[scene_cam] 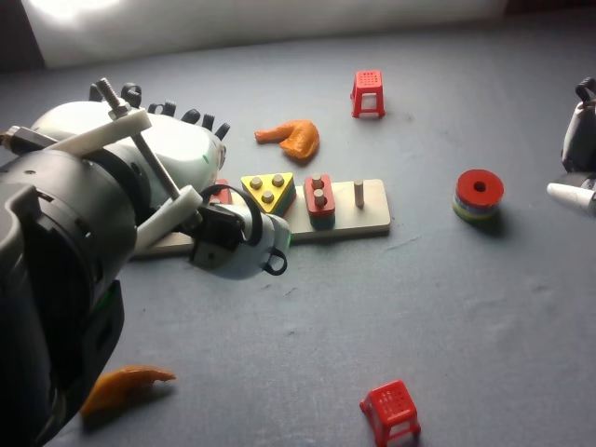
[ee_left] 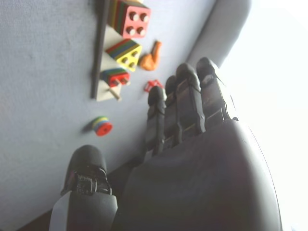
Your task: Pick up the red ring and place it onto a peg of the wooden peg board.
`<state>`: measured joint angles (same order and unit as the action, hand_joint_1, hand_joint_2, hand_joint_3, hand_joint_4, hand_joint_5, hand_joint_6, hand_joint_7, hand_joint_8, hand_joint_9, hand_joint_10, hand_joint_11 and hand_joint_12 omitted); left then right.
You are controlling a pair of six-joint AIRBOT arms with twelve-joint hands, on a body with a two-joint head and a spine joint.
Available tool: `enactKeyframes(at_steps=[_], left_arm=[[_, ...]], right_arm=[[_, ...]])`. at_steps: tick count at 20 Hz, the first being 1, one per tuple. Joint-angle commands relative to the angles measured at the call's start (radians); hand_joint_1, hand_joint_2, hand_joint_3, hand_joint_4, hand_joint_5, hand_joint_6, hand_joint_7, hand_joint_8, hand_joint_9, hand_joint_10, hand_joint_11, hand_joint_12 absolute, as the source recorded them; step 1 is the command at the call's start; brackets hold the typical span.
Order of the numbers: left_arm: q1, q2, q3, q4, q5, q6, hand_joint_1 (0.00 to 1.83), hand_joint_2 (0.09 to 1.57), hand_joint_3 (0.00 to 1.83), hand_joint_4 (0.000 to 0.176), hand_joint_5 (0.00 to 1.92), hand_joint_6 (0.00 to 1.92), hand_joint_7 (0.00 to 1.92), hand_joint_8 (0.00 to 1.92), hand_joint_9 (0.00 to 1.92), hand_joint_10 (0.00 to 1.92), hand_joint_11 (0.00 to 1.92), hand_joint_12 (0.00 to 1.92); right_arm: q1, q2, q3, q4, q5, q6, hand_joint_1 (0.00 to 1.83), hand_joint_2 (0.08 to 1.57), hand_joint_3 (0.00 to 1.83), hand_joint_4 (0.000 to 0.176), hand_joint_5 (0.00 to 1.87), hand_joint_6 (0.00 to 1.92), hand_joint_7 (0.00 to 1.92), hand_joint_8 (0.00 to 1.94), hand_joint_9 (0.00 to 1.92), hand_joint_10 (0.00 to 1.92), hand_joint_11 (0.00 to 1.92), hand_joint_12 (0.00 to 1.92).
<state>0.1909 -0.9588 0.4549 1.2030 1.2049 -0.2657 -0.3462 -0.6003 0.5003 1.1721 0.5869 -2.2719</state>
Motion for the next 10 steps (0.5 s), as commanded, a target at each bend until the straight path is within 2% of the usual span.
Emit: enactKeyframes(at_steps=[1, 3, 7, 10], left_arm=[[-0.015, 0.000, 0.005, 0.094, 0.006, 0.005, 0.00, 1.06, 0.13, 0.000, 0.10, 0.05, 0.08, 0.05, 0.04, 0.05, 0.00, 0.17], [-0.016, 0.000, 0.008, 0.094, 0.010, 0.005, 0.00, 1.13, 0.01, 0.000, 0.10, 0.00, 0.08, 0.00, 0.03, 0.00, 0.00, 0.10], [-0.019, 0.000, 0.014, 0.090, 0.045, -0.005, 0.00, 1.13, 0.00, 0.000, 0.10, 0.01, 0.09, 0.01, 0.06, 0.01, 0.02, 0.06], [-0.021, 0.000, 0.018, 0.074, 0.058, -0.016, 0.00, 1.14, 0.00, 0.000, 0.16, 0.01, 0.14, 0.01, 0.10, 0.00, 0.00, 0.17]], right_arm=[[0.007, 0.006, -0.002, -0.046, 0.064, -0.002, 0.15, 1.02, 0.20, 0.000, 0.11, 0.07, 0.11, 0.04, 0.03, 0.08, 0.00, 0.04], [0.007, 0.006, -0.002, -0.046, 0.064, -0.002, 0.17, 1.09, 0.02, 0.000, 0.13, 0.01, 0.13, 0.00, 0.06, 0.01, 0.01, 0.01], [0.006, 0.006, -0.002, -0.046, 0.064, -0.002, 0.21, 1.08, 0.00, 0.000, 0.15, 0.01, 0.15, 0.01, 0.09, 0.02, 0.02, 0.03], [0.006, 0.006, -0.002, -0.046, 0.064, -0.002, 0.24, 1.08, 0.00, 0.000, 0.15, 0.00, 0.14, 0.00, 0.08, 0.01, 0.01, 0.04]])
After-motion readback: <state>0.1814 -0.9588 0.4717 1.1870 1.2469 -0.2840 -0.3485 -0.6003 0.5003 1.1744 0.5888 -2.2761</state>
